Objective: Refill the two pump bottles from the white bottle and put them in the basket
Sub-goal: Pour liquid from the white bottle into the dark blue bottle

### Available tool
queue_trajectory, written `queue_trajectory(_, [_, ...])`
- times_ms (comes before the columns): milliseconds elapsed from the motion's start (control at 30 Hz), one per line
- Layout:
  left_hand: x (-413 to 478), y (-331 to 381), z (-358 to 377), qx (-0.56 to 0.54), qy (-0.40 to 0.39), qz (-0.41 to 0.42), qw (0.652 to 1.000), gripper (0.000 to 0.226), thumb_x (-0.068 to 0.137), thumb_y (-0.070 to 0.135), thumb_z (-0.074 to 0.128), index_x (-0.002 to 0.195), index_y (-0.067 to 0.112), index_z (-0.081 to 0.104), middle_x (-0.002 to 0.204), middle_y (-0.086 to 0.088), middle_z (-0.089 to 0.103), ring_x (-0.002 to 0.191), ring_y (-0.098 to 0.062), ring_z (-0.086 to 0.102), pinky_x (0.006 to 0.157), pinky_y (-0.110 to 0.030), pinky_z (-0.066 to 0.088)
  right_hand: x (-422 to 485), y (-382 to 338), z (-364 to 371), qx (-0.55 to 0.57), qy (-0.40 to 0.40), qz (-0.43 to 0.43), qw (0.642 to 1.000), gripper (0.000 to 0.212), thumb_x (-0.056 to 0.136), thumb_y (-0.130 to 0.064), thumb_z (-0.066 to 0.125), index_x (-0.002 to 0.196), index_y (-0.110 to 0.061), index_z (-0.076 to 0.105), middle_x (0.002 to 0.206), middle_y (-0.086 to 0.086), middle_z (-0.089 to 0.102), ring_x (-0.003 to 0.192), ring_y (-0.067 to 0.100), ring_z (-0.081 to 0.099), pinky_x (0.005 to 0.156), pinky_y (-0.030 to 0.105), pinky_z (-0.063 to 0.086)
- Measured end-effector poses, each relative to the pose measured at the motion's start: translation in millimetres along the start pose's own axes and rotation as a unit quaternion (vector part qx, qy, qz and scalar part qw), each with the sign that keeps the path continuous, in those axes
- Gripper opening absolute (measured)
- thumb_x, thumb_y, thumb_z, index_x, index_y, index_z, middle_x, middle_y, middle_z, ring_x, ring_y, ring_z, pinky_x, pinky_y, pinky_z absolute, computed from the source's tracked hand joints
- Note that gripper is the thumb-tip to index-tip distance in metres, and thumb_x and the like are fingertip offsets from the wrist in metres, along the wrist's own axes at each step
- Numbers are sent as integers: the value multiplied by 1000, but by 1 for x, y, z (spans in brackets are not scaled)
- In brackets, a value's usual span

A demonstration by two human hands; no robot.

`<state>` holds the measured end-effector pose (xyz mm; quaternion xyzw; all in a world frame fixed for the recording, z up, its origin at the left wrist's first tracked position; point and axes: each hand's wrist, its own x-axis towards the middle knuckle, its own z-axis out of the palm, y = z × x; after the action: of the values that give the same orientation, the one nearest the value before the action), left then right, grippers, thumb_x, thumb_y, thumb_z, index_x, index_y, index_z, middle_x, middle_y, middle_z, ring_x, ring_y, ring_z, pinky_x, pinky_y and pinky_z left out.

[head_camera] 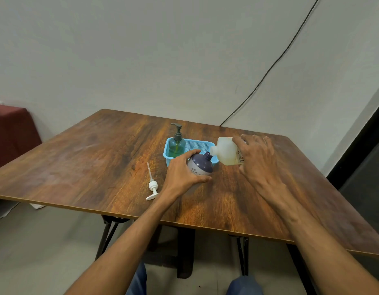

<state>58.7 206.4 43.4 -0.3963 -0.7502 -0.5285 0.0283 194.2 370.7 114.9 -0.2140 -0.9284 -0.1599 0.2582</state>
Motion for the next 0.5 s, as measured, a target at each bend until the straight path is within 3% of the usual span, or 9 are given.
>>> queue_trajectory(167, [0,-1,0,-4,-1,1,1000,90,60,44,93,137,17,57,133,1,63,111,-5,57,100,-26,51,0,0,1,-5,-2,1,1000,78,57,-12,90,129,-17,58,125,17,65,114,40,59,98,57,44])
queue_trajectory(500, [-1,-2,3,-8,-1,3,1000,90,58,44,94,136,19,58,130,3,63,108,-4,57,90,-13,46,-1,1,-2,-14,-1,-2,1000,76,58,-10,87,127,-18,57,123,14,65,112,38,59,97,54,43])
